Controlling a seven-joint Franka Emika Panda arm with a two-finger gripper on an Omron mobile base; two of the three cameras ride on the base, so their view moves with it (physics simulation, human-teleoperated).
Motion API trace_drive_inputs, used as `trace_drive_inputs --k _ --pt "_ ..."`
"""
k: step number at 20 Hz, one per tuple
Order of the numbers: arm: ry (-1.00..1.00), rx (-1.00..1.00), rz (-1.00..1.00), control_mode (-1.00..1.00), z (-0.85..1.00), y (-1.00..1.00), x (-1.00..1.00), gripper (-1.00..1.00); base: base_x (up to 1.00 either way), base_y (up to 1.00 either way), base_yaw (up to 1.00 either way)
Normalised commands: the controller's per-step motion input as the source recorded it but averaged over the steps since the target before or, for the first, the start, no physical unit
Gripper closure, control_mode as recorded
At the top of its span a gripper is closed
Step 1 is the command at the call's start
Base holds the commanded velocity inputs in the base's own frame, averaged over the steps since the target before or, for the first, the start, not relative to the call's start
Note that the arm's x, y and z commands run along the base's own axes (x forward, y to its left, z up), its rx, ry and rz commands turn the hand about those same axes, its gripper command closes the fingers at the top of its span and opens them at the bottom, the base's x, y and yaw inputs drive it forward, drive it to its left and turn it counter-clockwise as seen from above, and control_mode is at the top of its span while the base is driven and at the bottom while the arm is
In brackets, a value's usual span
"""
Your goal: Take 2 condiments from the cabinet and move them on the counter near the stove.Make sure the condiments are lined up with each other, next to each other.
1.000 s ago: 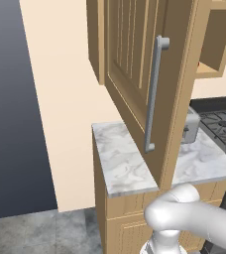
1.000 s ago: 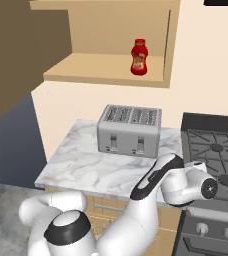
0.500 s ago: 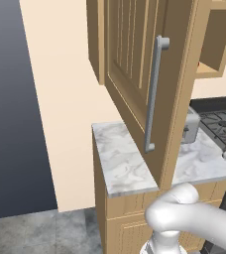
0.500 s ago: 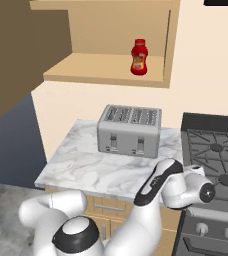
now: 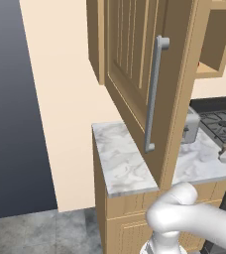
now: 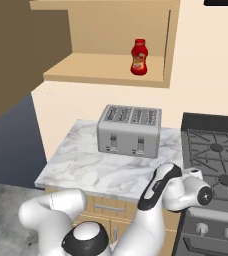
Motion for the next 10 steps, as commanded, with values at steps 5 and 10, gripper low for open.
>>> trace_drive_inputs --k 5,10 --pt "0.0 0.06 0.0 -1.0 -0.1 0.0 0.3 1.0 0.0 0.0 0.0" --pt "0.0 0.02 0.0 -1.0 -0.23 0.0 0.25 1.0 0.0 0.0 0.0"
